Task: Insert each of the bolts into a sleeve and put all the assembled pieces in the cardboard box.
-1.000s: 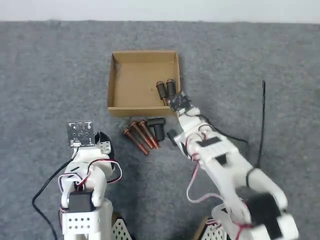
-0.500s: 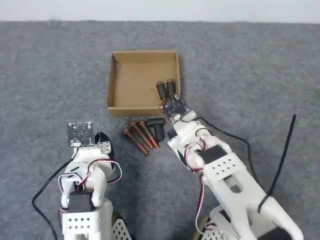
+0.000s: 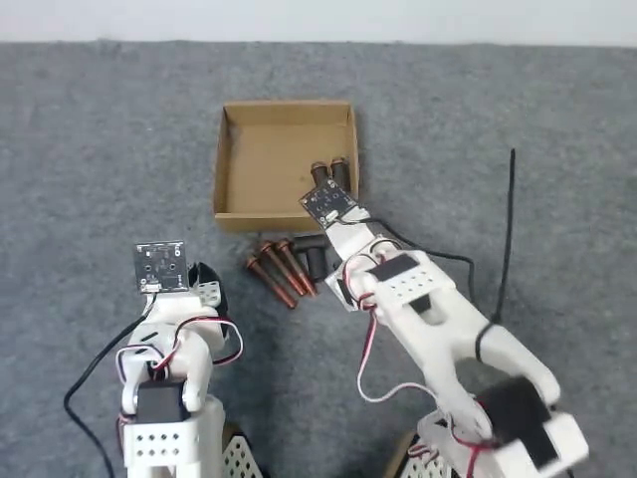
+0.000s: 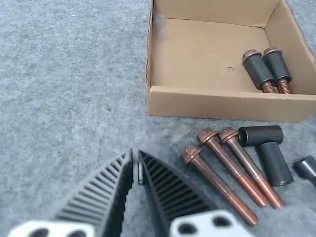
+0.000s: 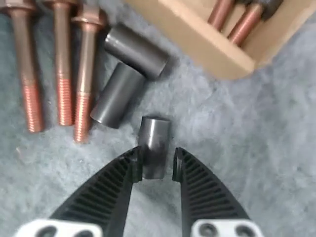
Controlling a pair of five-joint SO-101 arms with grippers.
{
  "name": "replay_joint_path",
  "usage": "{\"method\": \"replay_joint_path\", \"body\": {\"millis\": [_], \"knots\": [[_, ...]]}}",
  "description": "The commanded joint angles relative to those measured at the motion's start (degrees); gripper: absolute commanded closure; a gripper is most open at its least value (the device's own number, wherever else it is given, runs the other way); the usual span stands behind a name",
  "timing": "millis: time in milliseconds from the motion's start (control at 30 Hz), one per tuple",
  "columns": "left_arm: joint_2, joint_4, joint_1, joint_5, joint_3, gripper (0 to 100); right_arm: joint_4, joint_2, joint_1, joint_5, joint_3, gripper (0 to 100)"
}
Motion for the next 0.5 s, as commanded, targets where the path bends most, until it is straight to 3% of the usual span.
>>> {"method": "replay_joint_path", "body": {"millis": [0, 467], "knots": [[-0.5, -1.2, 0.2, -0.7, -0.7, 98, 0.2, 1.8, 0.0, -0.1, -3.9, 90.7], [-0.5, -1.2, 0.1, -0.7, -0.7, 98, 0.7, 8.0, 2.1, 1.8, -6.5, 90.7]]}}
